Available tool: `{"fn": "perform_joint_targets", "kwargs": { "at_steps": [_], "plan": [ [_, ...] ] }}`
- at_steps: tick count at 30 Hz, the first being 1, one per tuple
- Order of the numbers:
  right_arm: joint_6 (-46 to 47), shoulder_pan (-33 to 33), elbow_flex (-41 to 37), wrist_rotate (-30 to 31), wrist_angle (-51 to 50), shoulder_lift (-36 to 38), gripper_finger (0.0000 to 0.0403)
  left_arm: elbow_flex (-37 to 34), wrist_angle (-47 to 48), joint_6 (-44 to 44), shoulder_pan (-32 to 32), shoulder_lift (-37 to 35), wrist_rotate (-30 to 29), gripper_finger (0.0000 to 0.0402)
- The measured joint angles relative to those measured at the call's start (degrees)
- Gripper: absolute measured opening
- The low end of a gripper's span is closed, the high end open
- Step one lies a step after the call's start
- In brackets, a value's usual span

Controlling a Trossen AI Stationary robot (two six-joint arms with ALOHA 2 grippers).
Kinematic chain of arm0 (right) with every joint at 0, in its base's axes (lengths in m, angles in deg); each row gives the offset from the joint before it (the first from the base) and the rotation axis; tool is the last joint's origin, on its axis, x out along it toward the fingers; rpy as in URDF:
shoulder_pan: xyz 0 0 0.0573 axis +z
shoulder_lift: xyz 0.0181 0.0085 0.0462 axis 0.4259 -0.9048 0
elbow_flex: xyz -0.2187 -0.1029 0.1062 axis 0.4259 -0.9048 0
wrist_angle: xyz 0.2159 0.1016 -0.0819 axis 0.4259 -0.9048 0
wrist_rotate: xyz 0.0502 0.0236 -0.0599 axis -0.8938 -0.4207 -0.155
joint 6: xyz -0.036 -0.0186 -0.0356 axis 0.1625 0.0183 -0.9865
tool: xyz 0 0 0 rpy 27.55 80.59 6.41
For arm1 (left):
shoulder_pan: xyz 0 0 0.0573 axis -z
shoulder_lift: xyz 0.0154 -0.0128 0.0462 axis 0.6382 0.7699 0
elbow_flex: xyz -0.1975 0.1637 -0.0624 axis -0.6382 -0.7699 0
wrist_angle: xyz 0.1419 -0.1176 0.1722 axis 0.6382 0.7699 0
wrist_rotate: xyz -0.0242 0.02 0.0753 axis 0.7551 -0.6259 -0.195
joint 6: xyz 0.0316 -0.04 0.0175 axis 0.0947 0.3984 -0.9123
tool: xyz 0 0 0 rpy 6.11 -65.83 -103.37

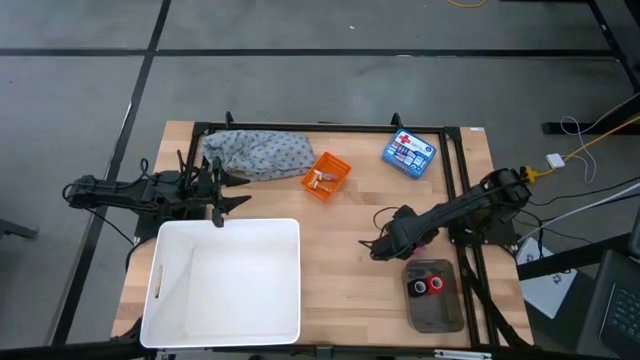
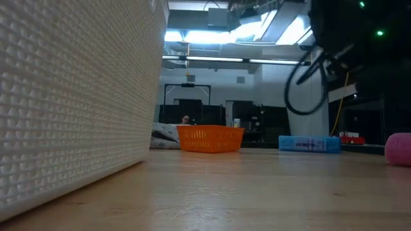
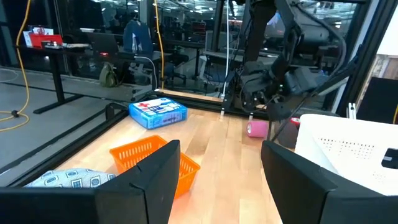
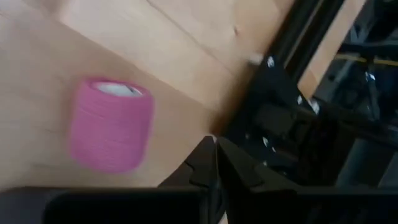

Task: Pick & place medical supplies in basket/bin
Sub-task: Put the pink bandage into the transparent black bin

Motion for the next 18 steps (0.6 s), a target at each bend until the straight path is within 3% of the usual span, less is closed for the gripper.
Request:
{"fn": "perform_joint_targets", "kwargs": {
  "at_steps": [18],
  "plan": [
    [-1.76, -0.26, -3.54, -6.41, 9.03, 0.81, 0.0003, 0.0, 0.14, 0.15, 0.01, 0.0, 0.0, 0.0223]
  ]
}}
